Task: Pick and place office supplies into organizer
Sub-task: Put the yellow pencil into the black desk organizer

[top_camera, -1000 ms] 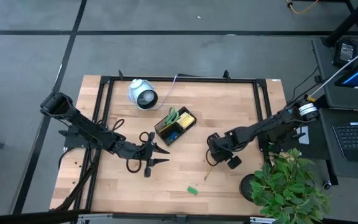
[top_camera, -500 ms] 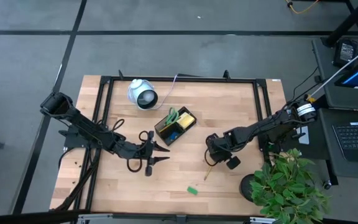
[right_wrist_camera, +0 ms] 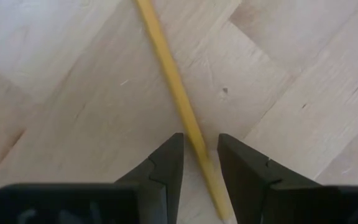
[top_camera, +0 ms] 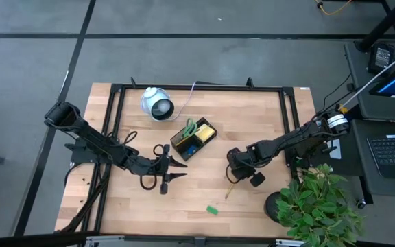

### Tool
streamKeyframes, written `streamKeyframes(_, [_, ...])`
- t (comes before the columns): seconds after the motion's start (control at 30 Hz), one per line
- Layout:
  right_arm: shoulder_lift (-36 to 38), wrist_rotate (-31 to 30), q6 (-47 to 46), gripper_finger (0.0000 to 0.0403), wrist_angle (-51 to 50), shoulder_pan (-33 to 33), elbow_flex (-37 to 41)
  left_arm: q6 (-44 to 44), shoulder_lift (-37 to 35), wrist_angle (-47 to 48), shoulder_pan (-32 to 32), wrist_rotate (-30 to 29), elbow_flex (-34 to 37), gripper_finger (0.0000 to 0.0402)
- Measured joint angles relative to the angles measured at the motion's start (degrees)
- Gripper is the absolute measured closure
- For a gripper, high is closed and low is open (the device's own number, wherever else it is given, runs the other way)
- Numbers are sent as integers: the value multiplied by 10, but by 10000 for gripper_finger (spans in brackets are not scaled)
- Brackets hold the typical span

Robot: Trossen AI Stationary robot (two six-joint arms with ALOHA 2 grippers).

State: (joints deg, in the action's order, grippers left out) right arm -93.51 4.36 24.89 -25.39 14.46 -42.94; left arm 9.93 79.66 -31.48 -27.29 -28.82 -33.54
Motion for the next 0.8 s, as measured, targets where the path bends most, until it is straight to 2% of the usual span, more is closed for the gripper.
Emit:
streamKeyframes(0.5, [-1, 20, 11, 297, -2, -1, 0, 0, 0, 0, 0, 0, 0, 276])
streamKeyframes(0.8, [-1, 26, 10, 339, -2, -1, 0, 14, 0, 0, 0, 0, 0, 277])
